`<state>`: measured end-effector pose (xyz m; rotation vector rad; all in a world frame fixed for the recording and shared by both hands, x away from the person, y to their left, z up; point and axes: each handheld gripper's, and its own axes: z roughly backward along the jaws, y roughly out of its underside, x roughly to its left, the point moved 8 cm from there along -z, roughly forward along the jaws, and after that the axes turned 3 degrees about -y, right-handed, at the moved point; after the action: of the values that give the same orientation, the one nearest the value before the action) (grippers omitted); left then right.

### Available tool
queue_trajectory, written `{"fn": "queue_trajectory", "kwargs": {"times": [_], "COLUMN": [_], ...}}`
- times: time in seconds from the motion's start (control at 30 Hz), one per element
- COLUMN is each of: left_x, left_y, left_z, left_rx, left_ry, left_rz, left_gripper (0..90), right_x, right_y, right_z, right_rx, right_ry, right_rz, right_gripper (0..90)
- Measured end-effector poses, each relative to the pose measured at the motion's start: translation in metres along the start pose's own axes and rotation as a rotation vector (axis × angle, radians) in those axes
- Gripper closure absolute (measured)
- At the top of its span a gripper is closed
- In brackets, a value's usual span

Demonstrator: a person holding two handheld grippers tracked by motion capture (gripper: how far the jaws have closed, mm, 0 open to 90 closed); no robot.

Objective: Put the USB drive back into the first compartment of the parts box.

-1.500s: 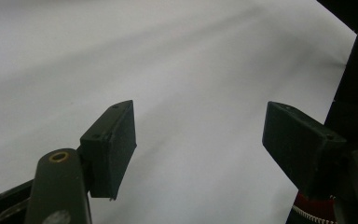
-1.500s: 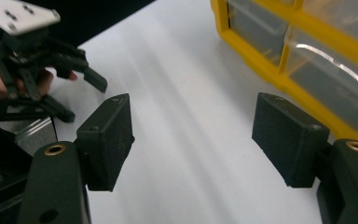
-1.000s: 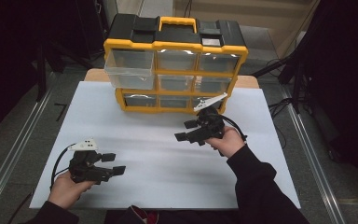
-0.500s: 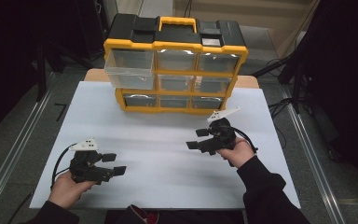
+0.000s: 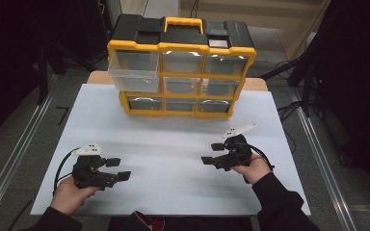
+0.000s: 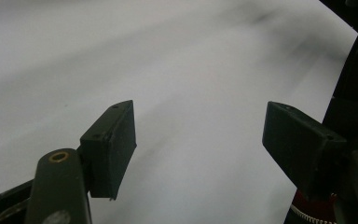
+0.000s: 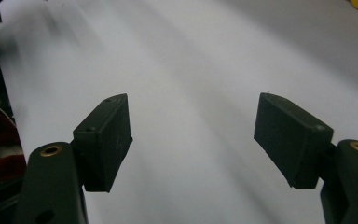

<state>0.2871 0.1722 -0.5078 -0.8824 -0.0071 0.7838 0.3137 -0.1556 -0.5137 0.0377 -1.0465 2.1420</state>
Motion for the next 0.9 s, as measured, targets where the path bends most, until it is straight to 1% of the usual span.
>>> {"fn": "queue_trajectory", "kwargs": {"times": [0.03, 0.1, 0.3, 0.37, 0.5, 0.6, 0.7, 0.83, 0.9], "left_x": [0.0, 0.0, 0.0, -0.001, -0.001, -0.002, -0.001, -0.002, -0.001], "left_y": [0.0, 0.0, 0.0, 0.0, 0.0, 0.0, 0.0, 0.0, 0.001], "left_z": [0.0, 0.0, 0.0, 0.0, 0.0, -0.001, -0.001, 0.0, -0.001], "left_rx": [0.0, 0.002, -0.001, 0.0, 0.006, 0.007, 0.006, 0.004, 0.014], "left_ry": [0.0, -0.001, 0.002, 0.002, 0.002, 0.004, 0.002, 0.003, 0.008], "left_rz": [0.0, 0.001, 0.0, -0.004, -0.006, -0.008, -0.005, -0.006, -0.009], "left_gripper": [27.1, 27.1, 27.1, 27.1, 27.1, 27.1, 27.1, 27.1, 27.1], "right_x": [0.0, 0.0, 0.001, 0.0, -0.001, -0.002, -0.006, -0.012, -0.015], "right_y": [0.003, 0.008, 0.024, 0.031, 0.042, 0.049, 0.057, 0.065, 0.068], "right_z": [0.001, 0.003, 0.011, 0.013, 0.018, 0.022, 0.026, 0.034, 0.037], "right_rx": [-0.003, 0.002, -0.007, -0.006, -0.009, -0.011, -0.012, -0.032, -0.033], "right_ry": [0.009, 0.012, 0.017, 0.028, 0.033, 0.035, 0.047, 0.061, 0.067], "right_rz": [-0.001, -0.008, -0.022, -0.024, -0.039, -0.041, -0.047, -0.062, -0.063], "right_gripper": [25.3, 25.3, 25.3, 25.3, 25.2, 25.2, 25.2, 25.2, 25.2]}}
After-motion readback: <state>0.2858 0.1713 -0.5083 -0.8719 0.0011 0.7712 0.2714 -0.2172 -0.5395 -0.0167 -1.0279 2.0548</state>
